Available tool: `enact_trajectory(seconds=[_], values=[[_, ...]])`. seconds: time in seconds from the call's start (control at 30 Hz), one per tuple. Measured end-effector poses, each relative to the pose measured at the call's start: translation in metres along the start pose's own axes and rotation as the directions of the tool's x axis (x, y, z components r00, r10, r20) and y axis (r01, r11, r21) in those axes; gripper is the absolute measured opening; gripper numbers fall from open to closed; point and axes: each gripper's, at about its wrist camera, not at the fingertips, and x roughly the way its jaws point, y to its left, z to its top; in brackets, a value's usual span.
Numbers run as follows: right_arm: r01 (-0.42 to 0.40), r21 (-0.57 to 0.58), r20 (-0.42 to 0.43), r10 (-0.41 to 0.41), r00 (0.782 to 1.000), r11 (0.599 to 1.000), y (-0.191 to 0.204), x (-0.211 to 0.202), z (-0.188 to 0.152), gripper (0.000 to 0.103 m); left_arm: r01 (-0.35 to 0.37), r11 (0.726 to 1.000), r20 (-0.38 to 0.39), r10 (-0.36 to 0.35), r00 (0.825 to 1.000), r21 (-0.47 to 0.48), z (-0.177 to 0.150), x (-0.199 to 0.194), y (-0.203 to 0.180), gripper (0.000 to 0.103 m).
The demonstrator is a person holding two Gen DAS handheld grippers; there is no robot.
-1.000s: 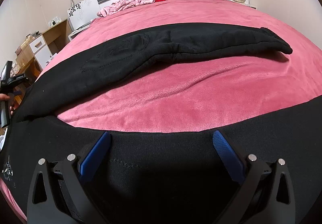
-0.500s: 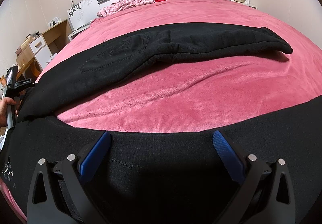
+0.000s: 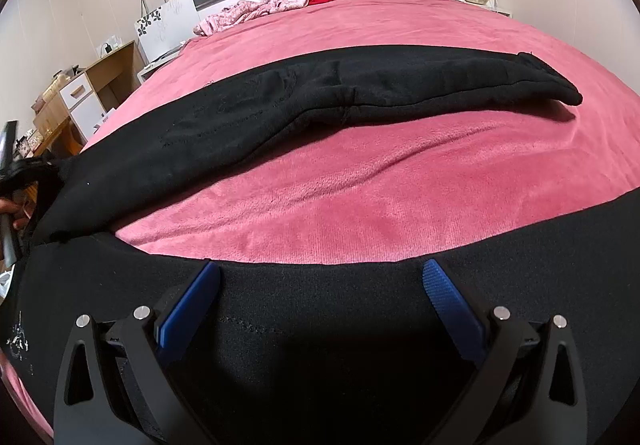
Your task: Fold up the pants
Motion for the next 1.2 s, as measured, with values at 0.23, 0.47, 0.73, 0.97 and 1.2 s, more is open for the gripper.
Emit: enact_trajectory(seconds=[0.23, 0.47, 0.73, 0.97, 1.2], values=[[0.002, -0.002, -0.001, -0.002, 1.0, 1.0, -0.001, 0.0, 0.0, 0.101, 0.175, 0.979, 0.1, -0.165, 0.981, -0.102, -0.012, -0.061, 0.012, 0.013], [0.01, -0.008, -0.002, -0.01, 1.0, 1.0, -0.001, 0.0, 0.0, 0.101, 0.296, 0.936, 0.145, -0.271, 0.952, -0.193, -0.048, -0.107, 0.021, 0.013], [0.043, -0.03, -0.023, -0.044, 0.999, 0.999, 0.004, 0.002, 0.001, 0.101, 0.311, 0.923, 0.106, -0.294, 0.95, -0.227, -0.123, -0.13, 0.011, 0.013], [0.125, -0.093, -0.22, -0.143, 0.965, 0.988, 0.025, 0.011, 0.037, 0.101, 0.333, 0.892, 0.062, -0.331, 0.942, -0.305, -0.168, -0.113, 0.017, 0.013], [-0.077, 0.074, -0.251, 0.093, 0.963, 0.994, 0.066, 0.023, 0.14, 0.101, 0.36, 0.882, 0.074, -0.355, 0.932, -0.305, -0.171, -0.109, 0.019, 0.013]])
